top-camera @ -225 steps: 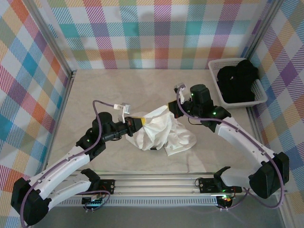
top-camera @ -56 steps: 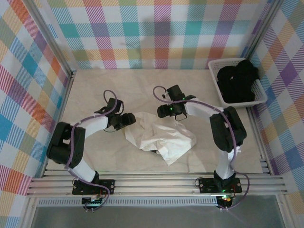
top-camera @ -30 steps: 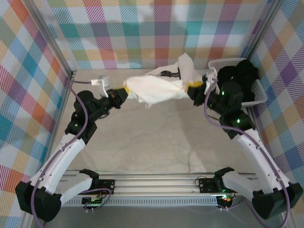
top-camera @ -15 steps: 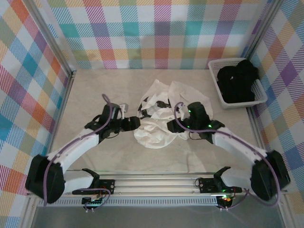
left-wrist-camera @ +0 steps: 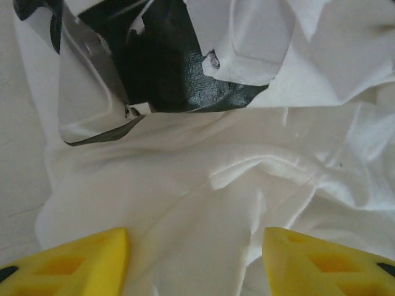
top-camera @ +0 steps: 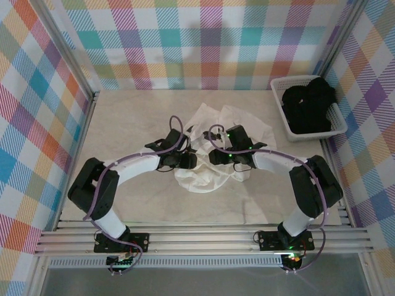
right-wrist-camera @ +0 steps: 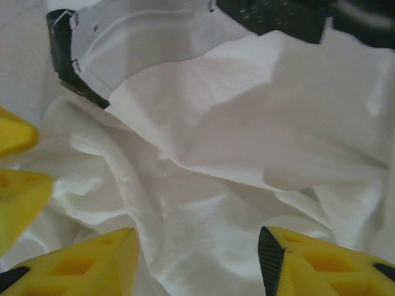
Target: Fold the inside-out t-shirt
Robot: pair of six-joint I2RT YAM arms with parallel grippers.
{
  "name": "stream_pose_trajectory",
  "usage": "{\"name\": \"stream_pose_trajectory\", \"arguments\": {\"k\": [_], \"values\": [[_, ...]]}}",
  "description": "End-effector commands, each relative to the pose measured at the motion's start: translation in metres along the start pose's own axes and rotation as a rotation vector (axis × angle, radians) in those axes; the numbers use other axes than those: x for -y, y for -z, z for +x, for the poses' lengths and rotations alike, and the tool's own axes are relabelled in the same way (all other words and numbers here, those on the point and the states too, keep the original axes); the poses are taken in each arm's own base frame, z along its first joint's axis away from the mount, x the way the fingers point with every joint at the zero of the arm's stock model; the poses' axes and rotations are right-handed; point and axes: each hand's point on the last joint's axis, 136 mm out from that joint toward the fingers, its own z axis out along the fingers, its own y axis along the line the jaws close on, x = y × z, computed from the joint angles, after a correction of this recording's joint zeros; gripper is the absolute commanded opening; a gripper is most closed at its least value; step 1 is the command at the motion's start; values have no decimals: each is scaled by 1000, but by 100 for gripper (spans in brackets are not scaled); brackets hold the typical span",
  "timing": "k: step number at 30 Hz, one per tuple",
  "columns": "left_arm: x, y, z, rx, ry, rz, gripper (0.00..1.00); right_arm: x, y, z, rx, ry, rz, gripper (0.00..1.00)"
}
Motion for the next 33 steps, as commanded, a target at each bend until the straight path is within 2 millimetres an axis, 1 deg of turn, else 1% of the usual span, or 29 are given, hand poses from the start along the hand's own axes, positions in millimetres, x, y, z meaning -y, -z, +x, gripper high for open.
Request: {"name": "stream_pose_trajectory", "arguments": {"k": [1, 4, 7, 9, 11, 12, 13, 14, 16, 18, 19, 22, 25, 28, 31, 33], "values": [[-7, 1, 2, -16, -27, -54, 55, -23, -13, -2, -23, -1, -117, 53], [-12, 8, 5, 5, -18, -62, 56, -32, -23, 0, -35, 22, -138, 53], [-21, 19, 9, 36, -5, -95, 61, -37, -34, -1, -51, 33, -160, 50], [-27, 25, 11, 55, 5, -113, 63, -40, -41, -3, -64, 44, -179, 40], [-32, 28, 14, 58, 15, -126, 64, -40, -41, -8, -61, 58, -166, 24], [-33, 30, 17, 56, 19, -129, 64, -38, -37, -11, -48, 74, -148, 16], [-34, 32, 18, 58, 22, -123, 64, -36, -29, -16, -31, 94, -126, 10], [-33, 34, 20, 59, 23, -115, 64, -35, -22, -19, -16, 109, -110, 7], [-25, 43, 19, 85, 28, -60, 65, -39, 2, -25, 14, 137, -122, 4], [-15, 49, 19, 106, 32, 4, 67, -48, 23, -26, 33, 160, -157, 3], [-8, 52, 13, 136, 37, 45, 68, -53, 33, -25, 39, 171, -184, 2], [1, 53, 10, 130, 56, 108, 70, -59, 54, -21, 57, 163, -215, 0], [11, 47, 11, 96, 63, 161, 69, -59, 68, -20, 81, 136, -231, 0], [21, 43, 10, 76, 62, 215, 67, -55, 77, -21, 101, 118, -222, 0], [28, 37, 10, 52, 48, 246, 62, -52, 83, -25, 103, 100, -212, 0], [35, 35, 12, 36, 39, 285, 61, -51, 84, -28, 98, 82, -213, 0]]}}
